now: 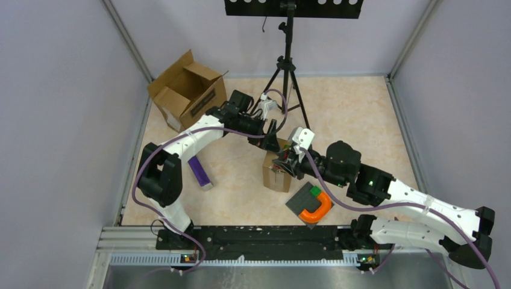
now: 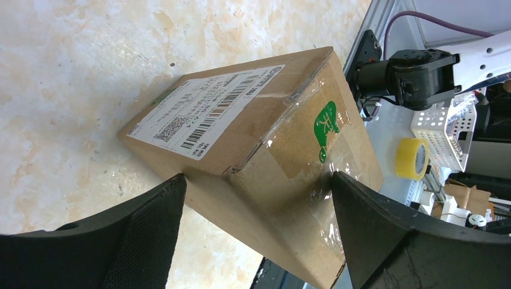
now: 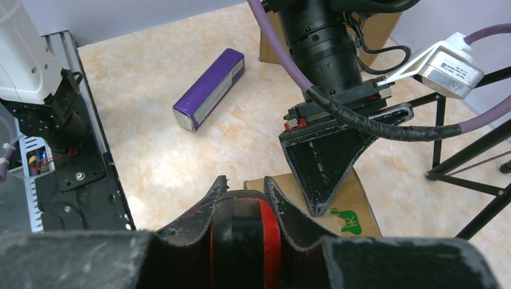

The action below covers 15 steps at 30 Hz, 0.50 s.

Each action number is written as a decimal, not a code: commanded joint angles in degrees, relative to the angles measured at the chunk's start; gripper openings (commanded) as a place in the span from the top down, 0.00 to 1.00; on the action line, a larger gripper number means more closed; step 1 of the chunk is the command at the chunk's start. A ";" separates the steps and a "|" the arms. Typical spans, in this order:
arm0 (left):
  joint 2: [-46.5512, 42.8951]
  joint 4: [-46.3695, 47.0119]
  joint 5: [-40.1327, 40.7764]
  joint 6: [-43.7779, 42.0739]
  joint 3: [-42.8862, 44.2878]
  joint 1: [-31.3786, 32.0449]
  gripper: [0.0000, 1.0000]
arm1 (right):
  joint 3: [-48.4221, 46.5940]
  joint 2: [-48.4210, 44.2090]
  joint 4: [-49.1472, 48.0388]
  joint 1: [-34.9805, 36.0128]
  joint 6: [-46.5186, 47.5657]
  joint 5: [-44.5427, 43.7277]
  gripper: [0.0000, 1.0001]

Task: Unpack the express box
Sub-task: Cut the express box at the center of the board.

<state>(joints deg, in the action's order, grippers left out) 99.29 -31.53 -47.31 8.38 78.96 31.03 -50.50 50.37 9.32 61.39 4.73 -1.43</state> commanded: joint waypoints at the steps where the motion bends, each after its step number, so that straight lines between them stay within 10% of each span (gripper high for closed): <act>1: 1.62 -1.08 1.97 -2.77 0.85 0.71 0.09 | -1.89 -1.00 -4.66 -0.20 0.47 -0.16 1.00; 15: 1.70 -1.19 2.00 -2.79 0.91 0.74 0.10 | -2.88 -1.00 -4.62 -0.20 1.24 -1.25 1.00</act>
<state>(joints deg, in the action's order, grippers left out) 99.29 -31.51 -47.31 8.38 78.98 31.16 -50.52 50.37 8.21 61.39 4.95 -1.74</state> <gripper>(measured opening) 0.905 0.205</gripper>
